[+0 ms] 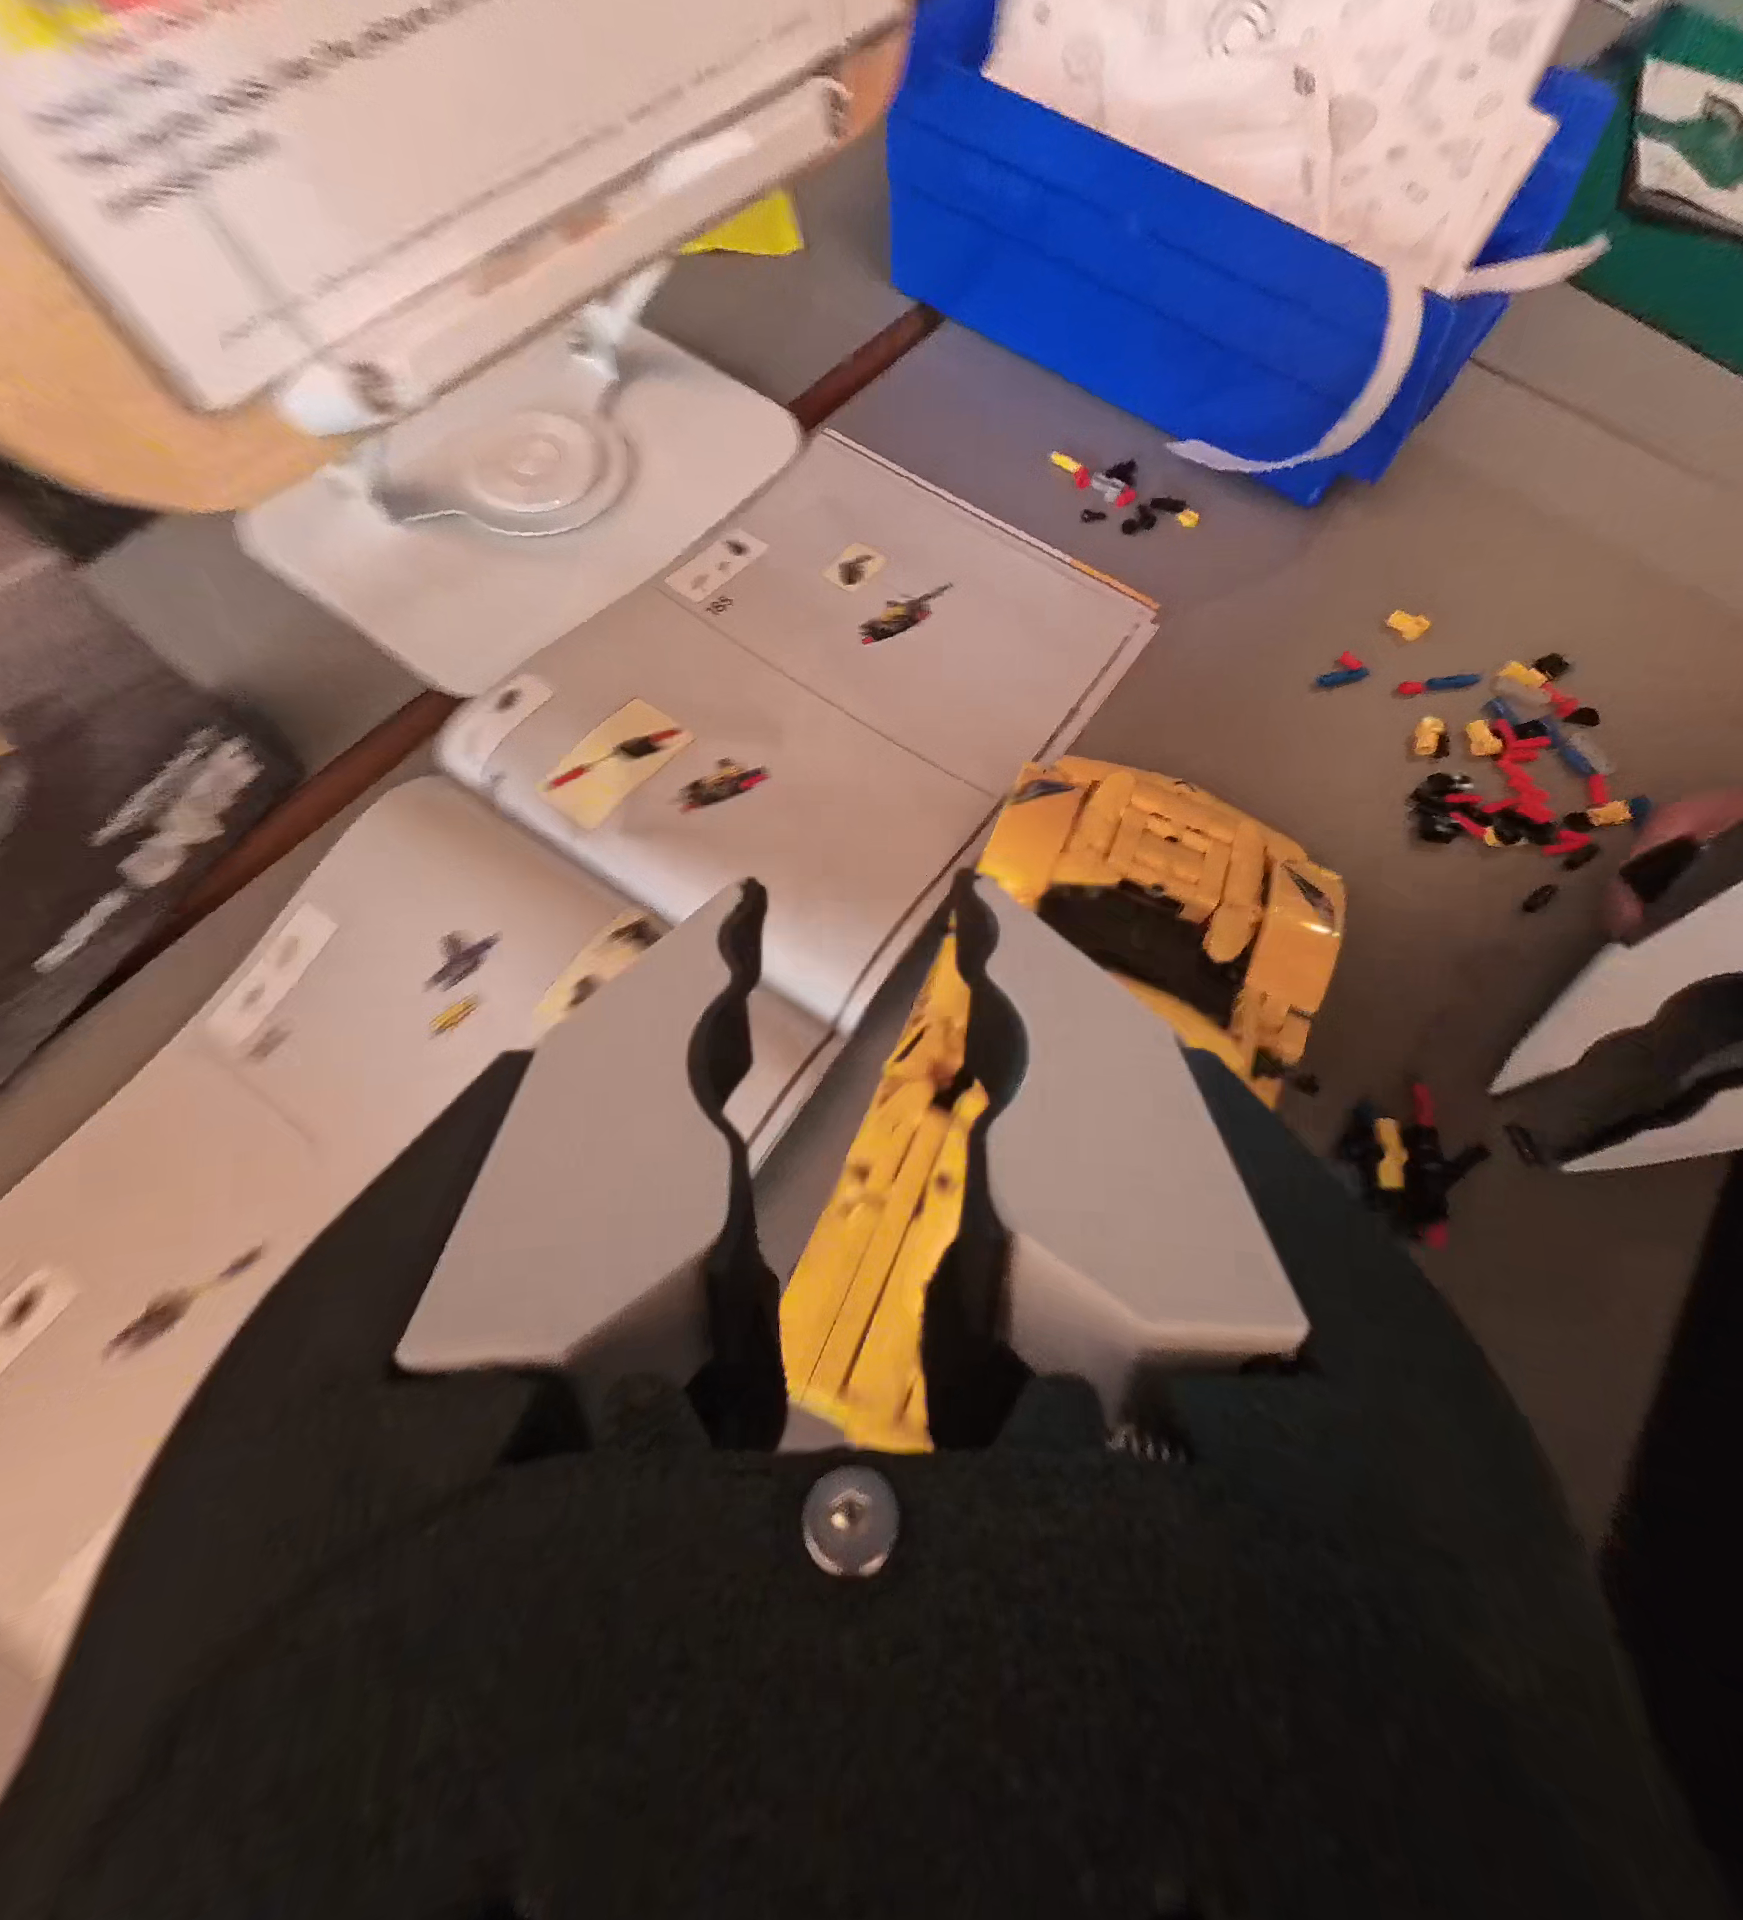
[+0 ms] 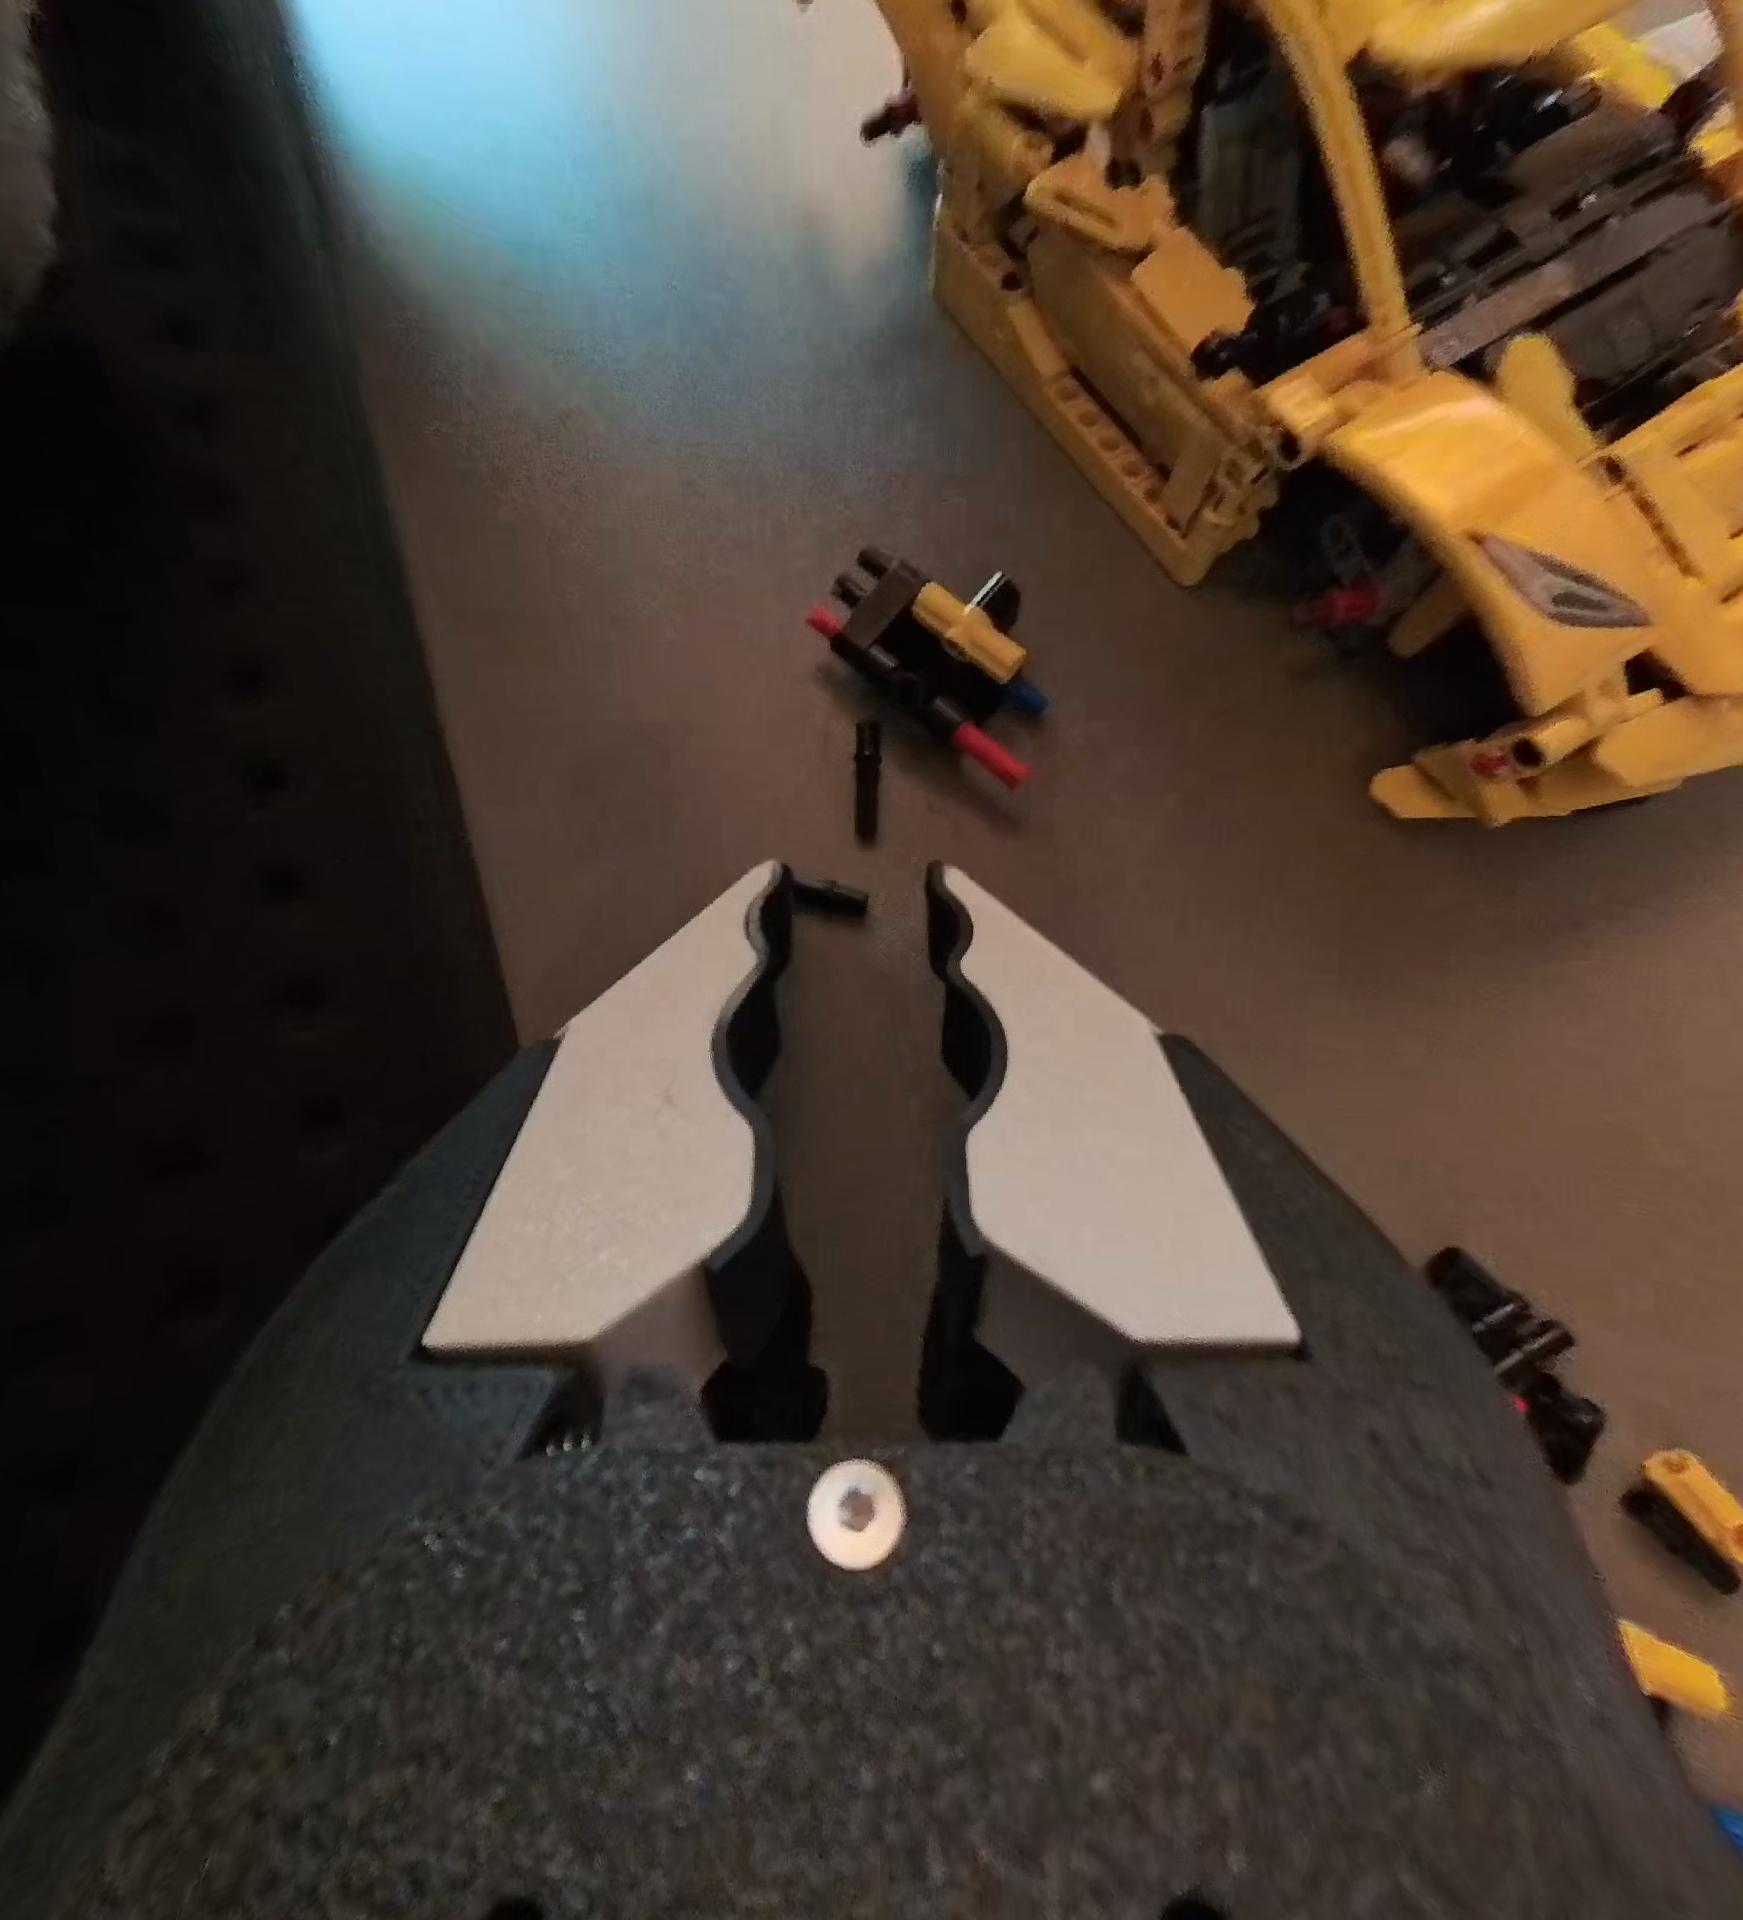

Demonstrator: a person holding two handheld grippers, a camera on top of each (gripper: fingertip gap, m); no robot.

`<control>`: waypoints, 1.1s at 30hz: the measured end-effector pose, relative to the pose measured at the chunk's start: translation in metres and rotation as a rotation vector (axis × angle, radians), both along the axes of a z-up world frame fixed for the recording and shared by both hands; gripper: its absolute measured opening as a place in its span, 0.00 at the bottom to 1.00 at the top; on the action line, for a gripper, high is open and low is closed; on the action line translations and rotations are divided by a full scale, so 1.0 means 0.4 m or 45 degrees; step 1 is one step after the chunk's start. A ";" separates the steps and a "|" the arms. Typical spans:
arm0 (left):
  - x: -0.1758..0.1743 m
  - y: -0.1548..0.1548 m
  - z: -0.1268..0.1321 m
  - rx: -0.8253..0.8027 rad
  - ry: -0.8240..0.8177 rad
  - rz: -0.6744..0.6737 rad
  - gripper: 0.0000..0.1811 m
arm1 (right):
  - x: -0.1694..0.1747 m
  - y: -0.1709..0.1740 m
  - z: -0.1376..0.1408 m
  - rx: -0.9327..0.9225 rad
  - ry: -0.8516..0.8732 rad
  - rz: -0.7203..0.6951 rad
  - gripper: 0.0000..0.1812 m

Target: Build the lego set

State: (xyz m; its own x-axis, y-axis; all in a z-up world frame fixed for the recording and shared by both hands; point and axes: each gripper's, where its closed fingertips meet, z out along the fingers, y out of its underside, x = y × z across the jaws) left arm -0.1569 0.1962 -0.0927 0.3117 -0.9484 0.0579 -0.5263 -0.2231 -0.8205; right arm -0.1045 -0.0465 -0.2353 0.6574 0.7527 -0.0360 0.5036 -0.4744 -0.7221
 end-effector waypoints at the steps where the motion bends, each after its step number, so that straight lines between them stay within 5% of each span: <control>1: -0.063 0.025 0.020 0.027 -0.004 0.103 0.16 | 0.000 0.009 0.016 0.027 0.031 -0.020 0.14; 7: -0.503 0.060 0.092 0.032 -0.048 0.571 0.15 | 0.040 0.139 0.107 0.249 0.287 -0.386 0.19; 12: -0.698 -0.015 -0.022 -0.074 -0.046 0.714 0.16 | 0.029 0.151 0.113 0.225 0.403 -0.431 0.20; 18: -0.772 -0.095 -0.189 -0.123 -0.033 0.714 0.16 | 0.038 0.158 0.098 0.234 0.364 -0.428 0.18; 22: -0.753 -0.152 -0.243 -0.176 0.001 0.635 0.16 | 0.048 0.163 0.085 0.224 0.335 -0.446 0.17; 28: -0.668 -0.203 -0.231 -0.349 -0.159 0.498 0.16 | 0.056 0.164 0.088 0.234 0.342 -0.463 0.17; 33: -0.616 -0.258 -0.177 -0.722 -0.398 0.338 0.16 | 0.059 0.162 0.095 0.235 0.373 -0.466 0.17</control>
State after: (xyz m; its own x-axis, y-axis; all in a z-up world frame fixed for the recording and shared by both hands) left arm -0.4034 0.0930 -0.1635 0.4166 -0.6396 0.6461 -0.1534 -0.7499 -0.6435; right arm -0.0811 0.0185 -0.1971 0.8617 0.4856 -0.1468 0.0912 -0.4330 -0.8968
